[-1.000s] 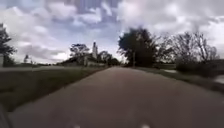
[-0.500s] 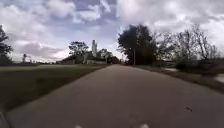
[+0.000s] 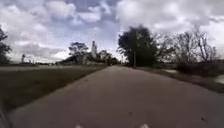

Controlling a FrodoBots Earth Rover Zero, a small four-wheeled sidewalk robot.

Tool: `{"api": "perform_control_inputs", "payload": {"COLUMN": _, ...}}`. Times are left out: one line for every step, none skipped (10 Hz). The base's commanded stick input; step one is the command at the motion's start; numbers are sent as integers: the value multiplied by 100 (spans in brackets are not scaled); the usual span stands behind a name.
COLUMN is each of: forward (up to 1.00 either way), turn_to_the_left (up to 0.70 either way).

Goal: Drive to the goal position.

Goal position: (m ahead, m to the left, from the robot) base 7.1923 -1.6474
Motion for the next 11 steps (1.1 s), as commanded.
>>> {"api": "perform_control_inputs", "payload": {"forward": 70, "turn_to_the_left": 0}}
{"api": "perform_control_inputs", "payload": {"forward": 70, "turn_to_the_left": 0}}
{"api": "perform_control_inputs", "payload": {"forward": 70, "turn_to_the_left": 0}}
{"api": "perform_control_inputs", "payload": {"forward": 70, "turn_to_the_left": 0}}
{"api": "perform_control_inputs", "payload": {"forward": 70, "turn_to_the_left": 0}}
{"api": "perform_control_inputs", "payload": {"forward": 70, "turn_to_the_left": 0}}
{"api": "perform_control_inputs", "payload": {"forward": 70, "turn_to_the_left": 0}}
{"api": "perform_control_inputs", "payload": {"forward": 70, "turn_to_the_left": 0}}
{"api": "perform_control_inputs", "payload": {"forward": 70, "turn_to_the_left": 0}}
{"api": "perform_control_inputs", "payload": {"forward": 70, "turn_to_the_left": 0}}
{"api": "perform_control_inputs", "payload": {"forward": 70, "turn_to_the_left": 0}}
